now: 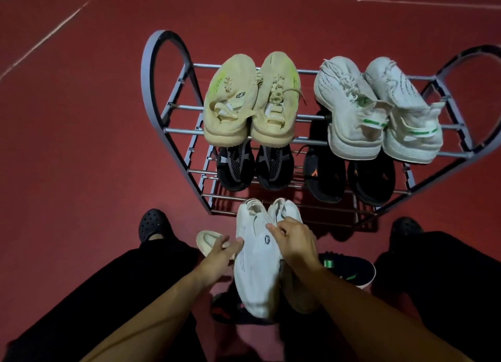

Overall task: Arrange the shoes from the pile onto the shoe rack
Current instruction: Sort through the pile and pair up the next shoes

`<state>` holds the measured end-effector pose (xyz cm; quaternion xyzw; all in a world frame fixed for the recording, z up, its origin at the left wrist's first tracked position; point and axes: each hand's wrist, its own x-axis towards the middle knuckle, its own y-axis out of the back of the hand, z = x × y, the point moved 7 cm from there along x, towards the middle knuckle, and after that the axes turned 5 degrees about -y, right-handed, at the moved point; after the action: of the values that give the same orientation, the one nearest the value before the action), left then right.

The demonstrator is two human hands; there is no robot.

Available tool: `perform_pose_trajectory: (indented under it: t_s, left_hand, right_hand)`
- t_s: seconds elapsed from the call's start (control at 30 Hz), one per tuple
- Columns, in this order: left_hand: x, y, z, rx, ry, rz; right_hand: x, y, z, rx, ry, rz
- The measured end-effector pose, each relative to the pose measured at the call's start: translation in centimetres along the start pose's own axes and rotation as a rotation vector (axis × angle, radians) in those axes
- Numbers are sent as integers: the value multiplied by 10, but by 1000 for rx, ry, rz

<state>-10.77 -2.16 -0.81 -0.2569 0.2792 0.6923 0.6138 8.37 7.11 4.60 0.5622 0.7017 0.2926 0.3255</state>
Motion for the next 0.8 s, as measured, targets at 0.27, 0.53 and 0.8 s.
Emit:
perform_pose_trajectory:
  t_s: [0.27, 0.53, 0.8]
  left_hand:
    - [29, -13, -13, -271, 50, -10]
    - [67, -24, -3, -366, -47, 19]
    - [75, -27, -17, -402, -20, 56]
  right_hand:
    - [62, -15, -6, -11, -79, 151]
    - [114, -74, 42, 313, -470, -121]
    - [50, -47, 81, 328, -452, 250]
